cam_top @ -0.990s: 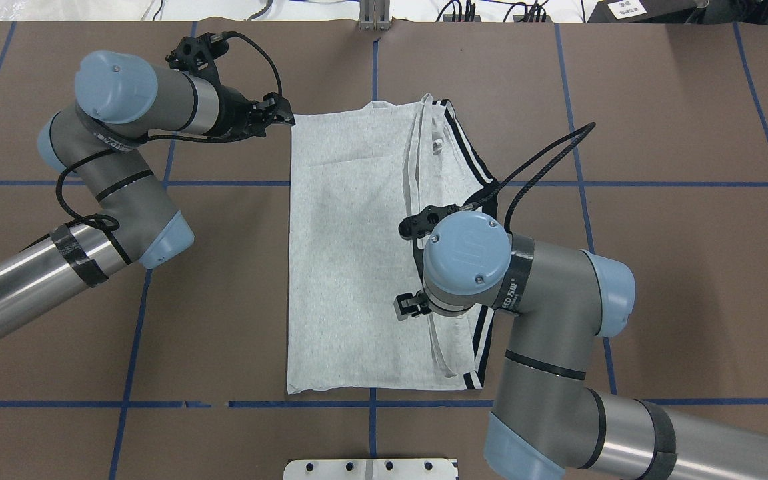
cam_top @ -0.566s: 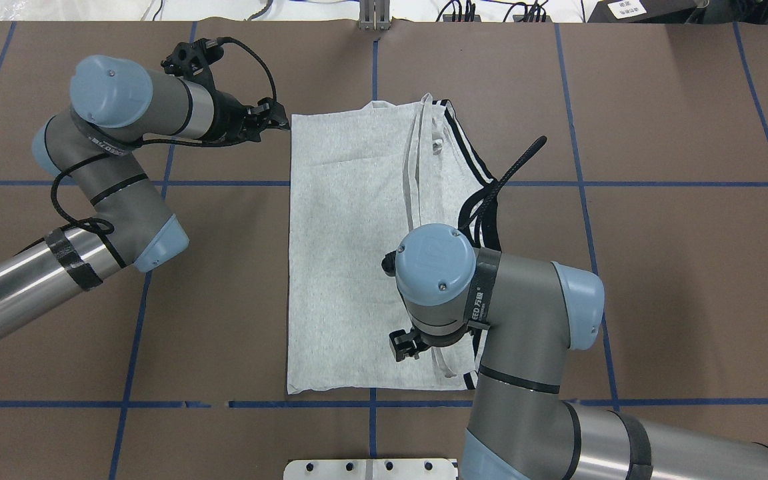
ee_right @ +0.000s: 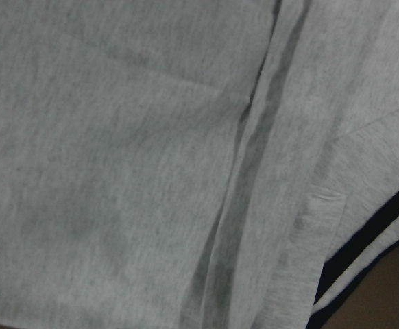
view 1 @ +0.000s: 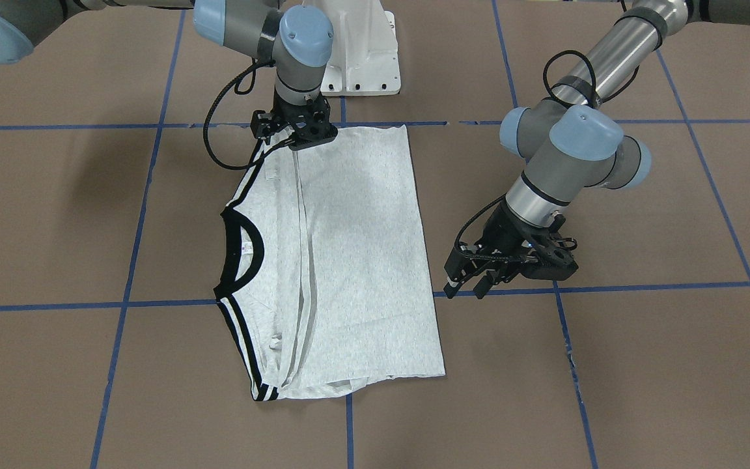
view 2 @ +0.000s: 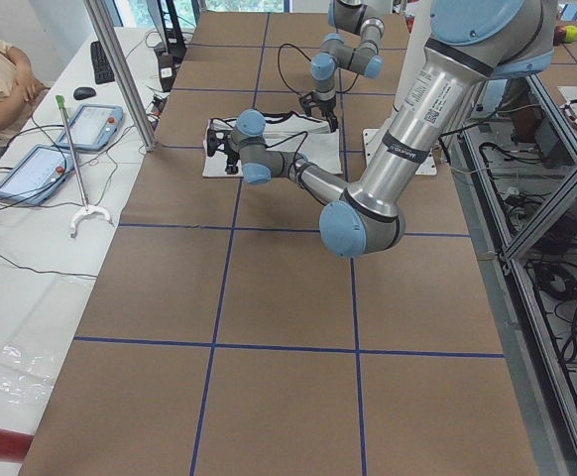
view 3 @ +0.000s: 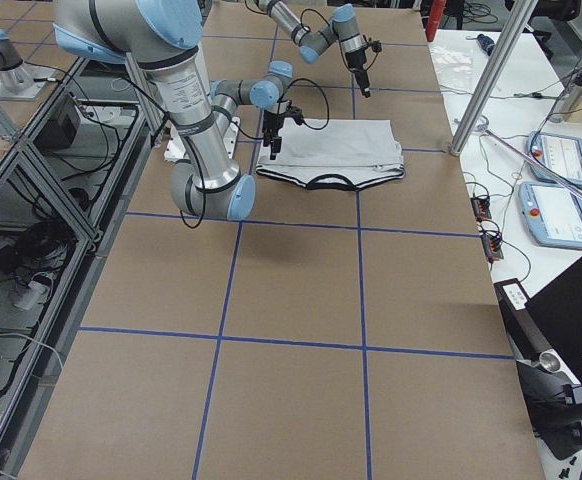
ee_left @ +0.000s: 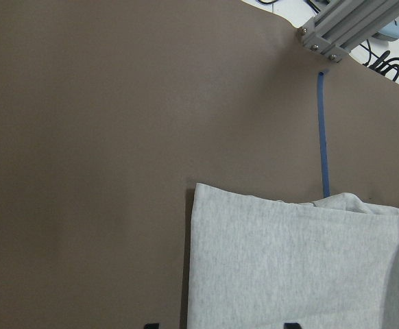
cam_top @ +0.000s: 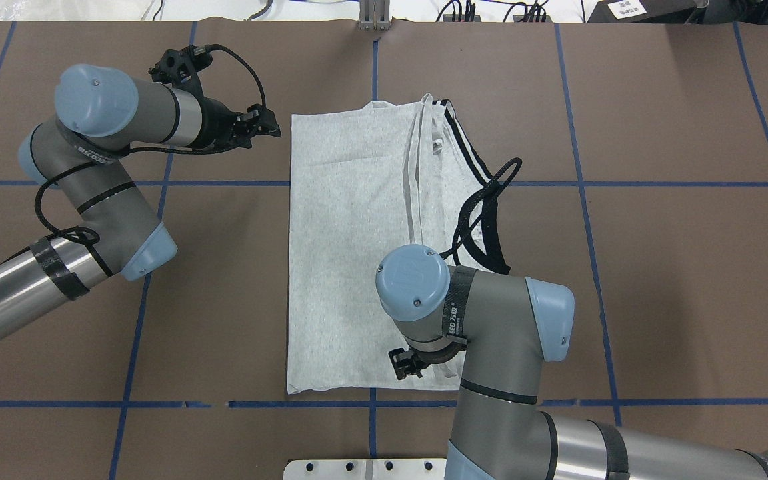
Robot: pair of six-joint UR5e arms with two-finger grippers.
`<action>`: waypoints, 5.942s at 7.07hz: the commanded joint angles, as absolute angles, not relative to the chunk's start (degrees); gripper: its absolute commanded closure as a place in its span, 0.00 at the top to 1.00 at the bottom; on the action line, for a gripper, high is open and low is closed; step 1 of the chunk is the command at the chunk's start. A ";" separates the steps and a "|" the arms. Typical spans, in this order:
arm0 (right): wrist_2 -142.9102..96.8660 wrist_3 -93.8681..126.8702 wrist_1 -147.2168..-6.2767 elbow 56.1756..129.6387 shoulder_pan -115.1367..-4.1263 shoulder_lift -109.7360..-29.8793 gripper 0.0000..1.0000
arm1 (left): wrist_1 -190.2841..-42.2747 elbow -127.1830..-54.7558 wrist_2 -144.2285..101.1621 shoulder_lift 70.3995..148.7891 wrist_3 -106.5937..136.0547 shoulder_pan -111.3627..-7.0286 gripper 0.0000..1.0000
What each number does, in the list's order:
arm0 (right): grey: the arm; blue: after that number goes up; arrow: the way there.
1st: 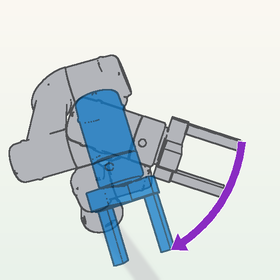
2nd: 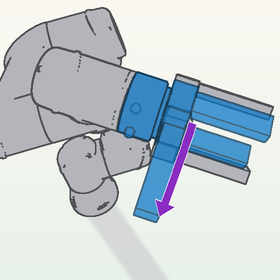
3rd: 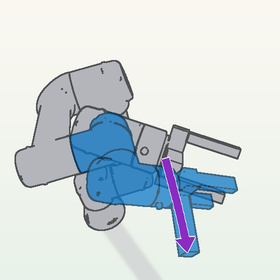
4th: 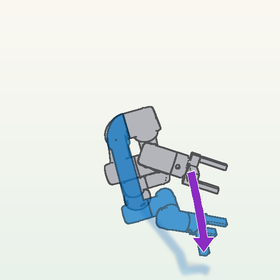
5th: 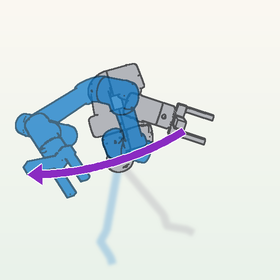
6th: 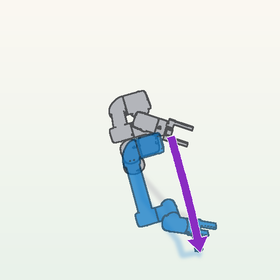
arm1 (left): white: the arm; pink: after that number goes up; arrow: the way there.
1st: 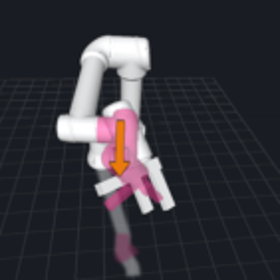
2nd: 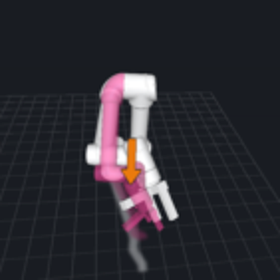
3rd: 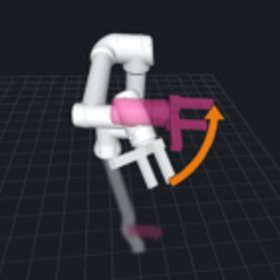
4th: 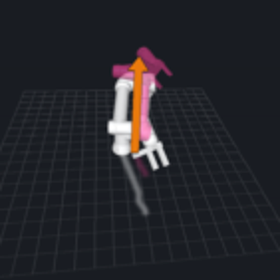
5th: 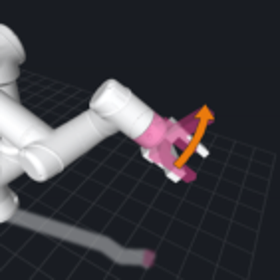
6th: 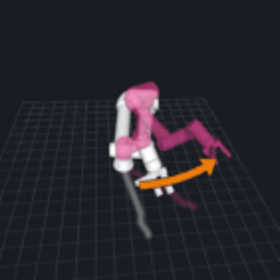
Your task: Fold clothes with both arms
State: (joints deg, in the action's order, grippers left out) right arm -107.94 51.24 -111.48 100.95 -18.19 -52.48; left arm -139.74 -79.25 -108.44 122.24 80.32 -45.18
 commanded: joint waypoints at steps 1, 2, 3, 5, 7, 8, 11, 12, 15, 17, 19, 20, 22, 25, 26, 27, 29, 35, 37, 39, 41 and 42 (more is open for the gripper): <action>-108.46 51.24 -111.62 100.28 -18.11 -53.34 1.00 | -139.75 -79.63 -108.37 122.17 80.33 -45.18 0.68; -108.46 51.24 -111.62 100.20 -18.11 -53.70 1.00 | -139.75 -79.63 -108.37 122.17 80.33 -45.18 0.68; -108.37 51.24 -111.88 99.93 -18.11 -53.79 1.00 | -139.75 -79.63 -108.37 122.08 80.33 -45.18 0.68; -108.37 51.24 -112.67 100.19 -18.11 -54.05 1.00 | -139.75 -79.63 -108.37 122.08 80.33 -45.26 0.68; -108.46 51.24 -112.94 100.81 -18.89 -55.53 1.00 | -139.75 -79.72 -108.46 122.08 80.33 -45.26 0.68; -108.37 51.15 -112.94 100.90 -19.24 -56.94 1.00 | -139.75 -80.15 -108.46 122.08 80.33 -45.35 0.68; -108.37 42.24 -117.92 107.92 -23.45 -63.80 1.00 | -139.75 -80.24 -108.46 122.08 80.33 -45.35 0.68; -108.46 41.67 -118.04 108.36 -24.25 -64.85 1.00 | -139.75 -80.24 -108.46 122.08 80.33 -45.35 0.68; -108.20 45.24 -117.42 108.46 -26.10 -59.96 1.00 | -139.75 -81.21 -108.46 122.08 80.33 -45.44 0.68; -107.67 71.74 -102.24 107.85 -24.19 -60.72 1.00 | -139.66 -82.18 -108.46 122.08 80.42 -45.35 0.68; -100.87 102.25 -87.69 106.87 -19.98 -63.28 1.00 | -139.66 -82.18 -108.46 122.08 80.42 -45.44 0.68; -93.85 110.14 -87.11 107.05 -16.30 -63.37 1.00 | -139.66 -82.26 -108.46 122.08 80.42 -45.35 0.68; -90.71 120.71 -87.01 108.36 -13.82 -65.37 1.00 | -139.57 -82.87 -108.46 122.08 80.42 -45.44 0.68; -89.82 122.95 -87.01 108.90 -11.78 -66.97 0.99 | -139.04 -83.50 -108.46 122.08 80.51 -45.44 0.68; -90.17 122.96 -87.01 109.07 -11.69 -67.15 0.99 | -139.04 -83.58 -108.46 122.08 80.51 -45.44 0.68; -90.26 122.96 -87.01 109.77 -11.69 -68.11 0.99 | -139.04 -83.58 -108.37 122.08 80.51 -45.44 0.68; -90.26 123.13 -86.66 109.25 -10.99 -68.12 0.94 | -139.04 -83.85 -108.37 122.08 80.51 -45.35 0.68; -90.62 122.78 -86.66 110.91 -11.16 -68.20 0.00 | -138.96 -84.20 -108.37 122.08 80.51 -45.44 0.68; -90.53 122.96 -86.66 111.36 -11.08 -67.94 0.00 | -138.96 -84.46 -108.37 122.08 80.94 -45.44 0.68; -90.44 123.40 -86.75 113.37 -10.90 -68.03 0.00 | -138.96 -94.41 -109.85 115.80 92.75 -42.21 0.68; -90.44 124.63 -86.75 114.07 -10.55 -68.12 0.00 | -138.78 -106.74 -100.79 105.78 104.01 -29.16 0.69; -90.53 124.63 -86.75 114.26 -10.37 -68.12 0.00 | -137.56 -108.35 -91.59 102.86 107.11 -20.48 0.69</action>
State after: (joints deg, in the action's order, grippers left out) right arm -90.45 124.44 -86.75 113.85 -10.55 -68.10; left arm -138.55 -104.57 -100.82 107.21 102.18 -30.04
